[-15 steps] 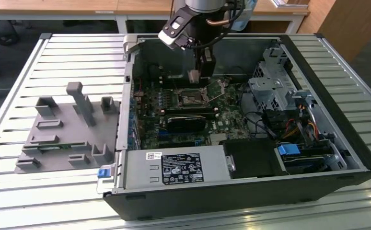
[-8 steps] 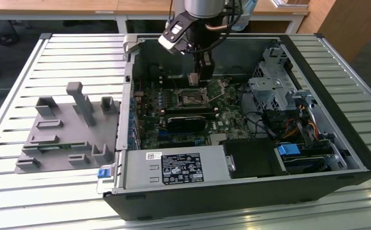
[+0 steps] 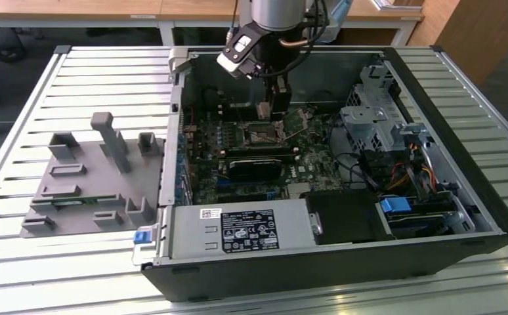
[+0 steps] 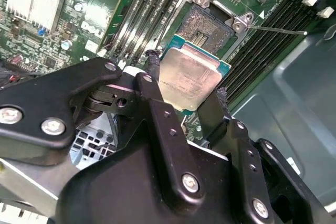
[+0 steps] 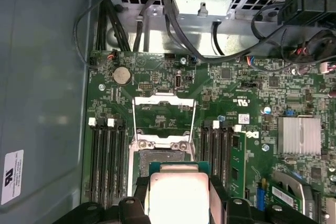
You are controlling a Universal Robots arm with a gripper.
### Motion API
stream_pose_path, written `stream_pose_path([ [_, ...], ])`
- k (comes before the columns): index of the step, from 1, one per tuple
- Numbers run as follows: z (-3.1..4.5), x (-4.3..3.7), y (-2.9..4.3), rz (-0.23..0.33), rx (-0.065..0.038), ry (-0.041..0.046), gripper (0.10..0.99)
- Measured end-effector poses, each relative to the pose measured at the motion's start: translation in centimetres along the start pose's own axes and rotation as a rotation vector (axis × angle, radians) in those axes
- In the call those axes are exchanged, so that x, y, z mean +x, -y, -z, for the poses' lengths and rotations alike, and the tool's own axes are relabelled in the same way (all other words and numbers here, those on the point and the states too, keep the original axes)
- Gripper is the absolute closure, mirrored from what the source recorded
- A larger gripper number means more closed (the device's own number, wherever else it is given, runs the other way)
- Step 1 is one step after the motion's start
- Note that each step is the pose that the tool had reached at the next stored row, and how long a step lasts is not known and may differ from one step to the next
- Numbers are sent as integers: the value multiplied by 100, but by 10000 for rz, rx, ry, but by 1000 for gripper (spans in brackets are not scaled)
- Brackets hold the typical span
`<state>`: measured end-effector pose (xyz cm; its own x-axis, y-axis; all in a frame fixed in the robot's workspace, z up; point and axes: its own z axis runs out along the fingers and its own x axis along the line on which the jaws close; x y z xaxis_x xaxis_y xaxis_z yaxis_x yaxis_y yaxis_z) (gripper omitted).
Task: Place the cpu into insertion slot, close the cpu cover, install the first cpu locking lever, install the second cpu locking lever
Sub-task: 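Place the cpu into insertion slot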
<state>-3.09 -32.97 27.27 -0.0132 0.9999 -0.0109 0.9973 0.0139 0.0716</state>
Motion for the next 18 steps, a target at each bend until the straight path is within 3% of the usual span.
stream_pose_path([
  [5,-67,3,5,1,4,3,549],
  [18,-127,4,9,2,4,21,549],
])
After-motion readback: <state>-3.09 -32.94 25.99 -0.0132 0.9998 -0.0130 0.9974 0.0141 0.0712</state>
